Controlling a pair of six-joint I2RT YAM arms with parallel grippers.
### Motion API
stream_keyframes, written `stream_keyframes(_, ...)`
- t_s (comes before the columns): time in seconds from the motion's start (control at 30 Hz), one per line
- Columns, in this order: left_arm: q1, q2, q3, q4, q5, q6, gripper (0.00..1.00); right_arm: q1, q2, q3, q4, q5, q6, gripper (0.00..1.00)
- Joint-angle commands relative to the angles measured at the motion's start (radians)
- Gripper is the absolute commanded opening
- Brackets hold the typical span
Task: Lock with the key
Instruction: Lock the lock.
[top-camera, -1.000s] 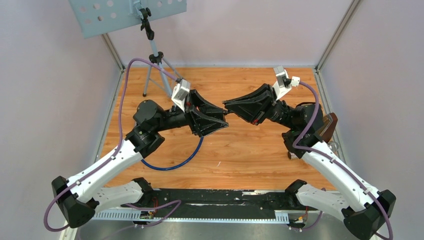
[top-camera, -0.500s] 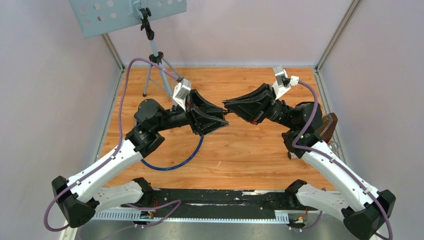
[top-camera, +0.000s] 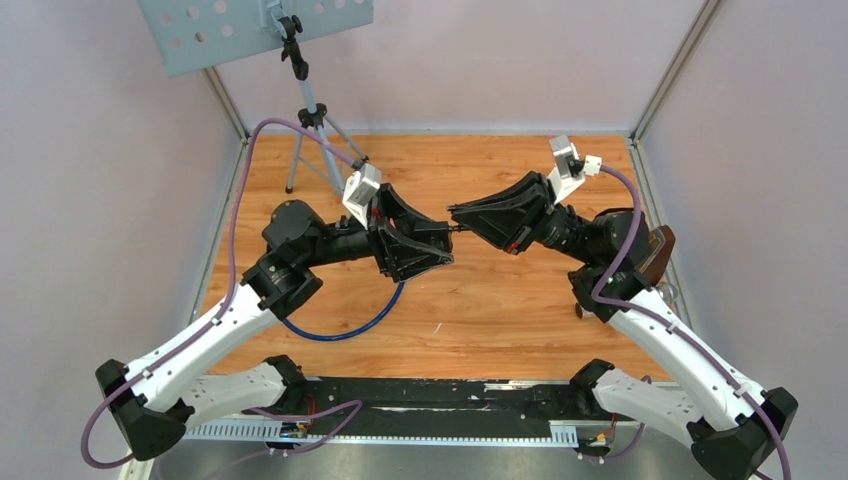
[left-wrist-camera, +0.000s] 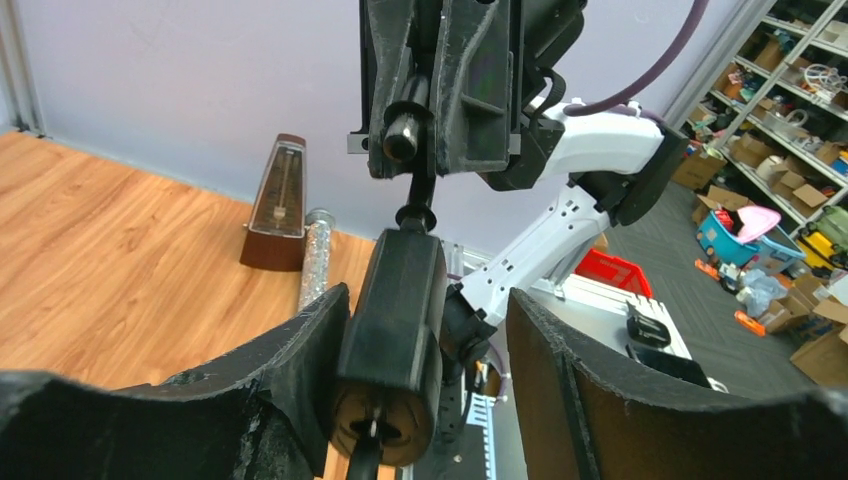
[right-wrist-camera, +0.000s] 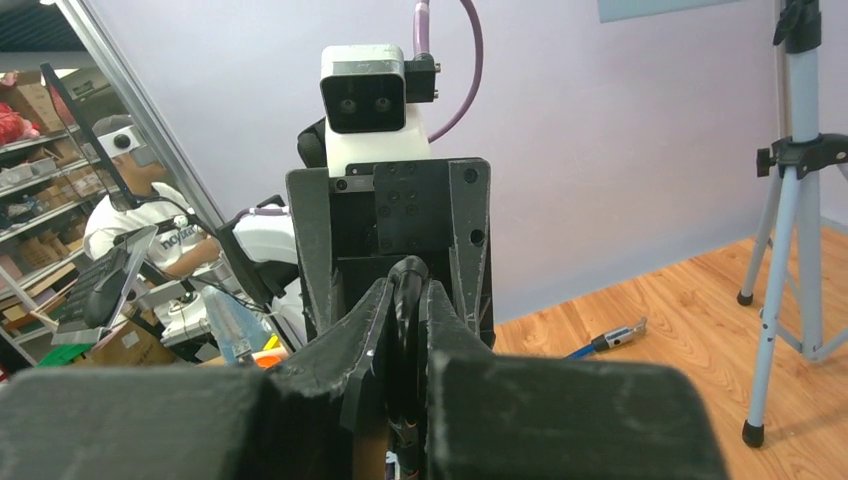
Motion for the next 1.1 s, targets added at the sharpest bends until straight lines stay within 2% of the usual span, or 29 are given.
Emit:
stream_keyframes(0.0, 0.001, -0.052, 0.025, 0.027, 0.053, -0.019, 0.66, -0.009, -0.068, 0.026, 0.138, 0.078, 0.01, 0.0)
stream_keyframes(0.47, 0.001, -0.033, 0.021, 0.091, 0.07, -0.075, 0.63, -0.009, -0.015, 0.027, 0.211, 0.04, 0.074, 0.0)
stream_keyframes(0.53, 0.001, -0.022, 0.022, 0.108, 0.077, -0.085, 0.58, -0.009, -0.002, 0.023, 0.231, 0.038, 0.089, 0.0)
stream_keyframes(0.6, 0.001, -0.013, 0.021, 0.126, 0.085, -0.097, 0.48, -0.01, 0.009, 0.02, 0.253, 0.033, 0.102, 0.0)
stream_keyframes(0.63, 0.001, -0.009, 0.023, 0.13, 0.086, -0.1, 0.39, -0.009, 0.013, 0.019, 0.261, 0.032, 0.11, 0.0)
stream_keyframes(0.7, 0.001, -0.007, 0.024, 0.136, 0.087, -0.104, 0.28, -0.009, 0.02, 0.018, 0.271, 0.03, 0.117, 0.0)
stream_keyframes(0.77, 0.002, -0.008, 0.022, 0.137, 0.083, -0.103, 0.26, -0.009, 0.025, 0.017, 0.274, 0.031, 0.122, 0.0)
stream_keyframes(0.8, 0.001, -0.009, 0.021, 0.138, 0.082, -0.102, 0.27, -0.009, 0.025, 0.014, 0.274, 0.031, 0.121, 0.0)
stream_keyframes(0.9, 0.001, -0.018, 0.018, 0.143, 0.079, -0.101, 0.41, -0.009, 0.024, 0.005, 0.279, 0.038, 0.123, 0.0)
stream_keyframes(0.97, 0.002, -0.019, 0.018, 0.144, 0.07, -0.1, 0.47, -0.01, 0.022, -0.001, 0.282, 0.045, 0.123, 0.0)
stream_keyframes(1.07, 0.001, -0.017, 0.018, 0.145, 0.062, -0.098, 0.48, -0.009, 0.019, -0.004, 0.285, 0.051, 0.125, 0.0)
